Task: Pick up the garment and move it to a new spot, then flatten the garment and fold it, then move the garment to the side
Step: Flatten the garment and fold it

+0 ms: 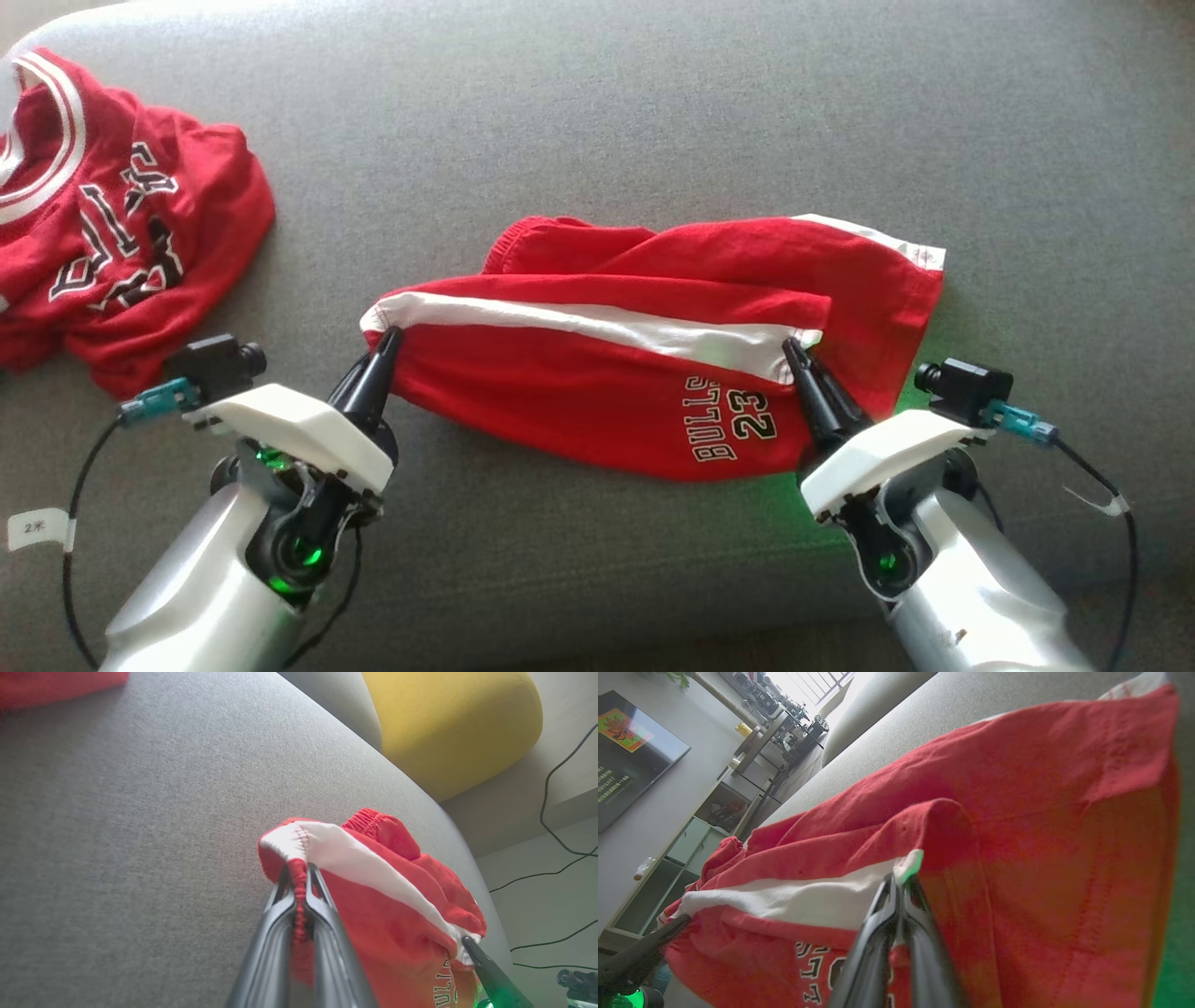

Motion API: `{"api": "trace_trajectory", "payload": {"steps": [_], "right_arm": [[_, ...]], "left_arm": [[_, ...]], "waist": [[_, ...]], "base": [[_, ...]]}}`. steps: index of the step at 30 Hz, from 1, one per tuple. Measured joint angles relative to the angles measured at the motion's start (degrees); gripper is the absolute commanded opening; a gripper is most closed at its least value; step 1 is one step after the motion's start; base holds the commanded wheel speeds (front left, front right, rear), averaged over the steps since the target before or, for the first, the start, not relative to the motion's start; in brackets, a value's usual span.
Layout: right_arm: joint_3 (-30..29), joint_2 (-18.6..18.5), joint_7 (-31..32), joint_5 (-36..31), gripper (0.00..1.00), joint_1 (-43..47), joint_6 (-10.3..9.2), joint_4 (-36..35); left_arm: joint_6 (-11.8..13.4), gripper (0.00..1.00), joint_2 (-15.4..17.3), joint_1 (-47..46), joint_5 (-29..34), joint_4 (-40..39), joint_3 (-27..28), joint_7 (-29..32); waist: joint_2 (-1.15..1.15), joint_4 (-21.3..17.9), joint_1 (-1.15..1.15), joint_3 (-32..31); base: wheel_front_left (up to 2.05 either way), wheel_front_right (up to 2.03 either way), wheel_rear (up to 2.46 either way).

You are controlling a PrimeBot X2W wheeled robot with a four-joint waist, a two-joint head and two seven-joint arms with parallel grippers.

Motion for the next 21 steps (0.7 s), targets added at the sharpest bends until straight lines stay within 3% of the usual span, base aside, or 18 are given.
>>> {"api": "trace_trajectory", "payload": {"steps": [6, 10, 21], "right_arm": [[0.0, 0.0, 0.0, 1.1, 0.00, 0.1, 0.00, -1.1], [-3.0, 0.0, 0.0, 0.0, 0.00, 0.3, 0.00, -3.8], [-15.2, 0.0, 0.0, -13.3, 0.00, 3.1, 0.00, -18.9]], "left_arm": [[-0.3, 0.00, -0.4, 0.0, 0.5, 0.7, -0.3, -0.5], [-1.0, 0.00, -0.5, 0.0, 0.5, 0.6, -0.3, -1.0], [-2.5, 0.00, 0.5, -0.2, -2.7, -8.3, -0.4, 1.7]], "waist": [[0.00, 0.1, 0.00, -1.0], [0.00, 0.2, 0.00, -2.3], [0.00, 0.4, 0.00, -8.6]], "base": [[0.00, 0.00, 0.00], [0.00, 0.00, 0.00], [0.00, 0.00, 0.00]]}}
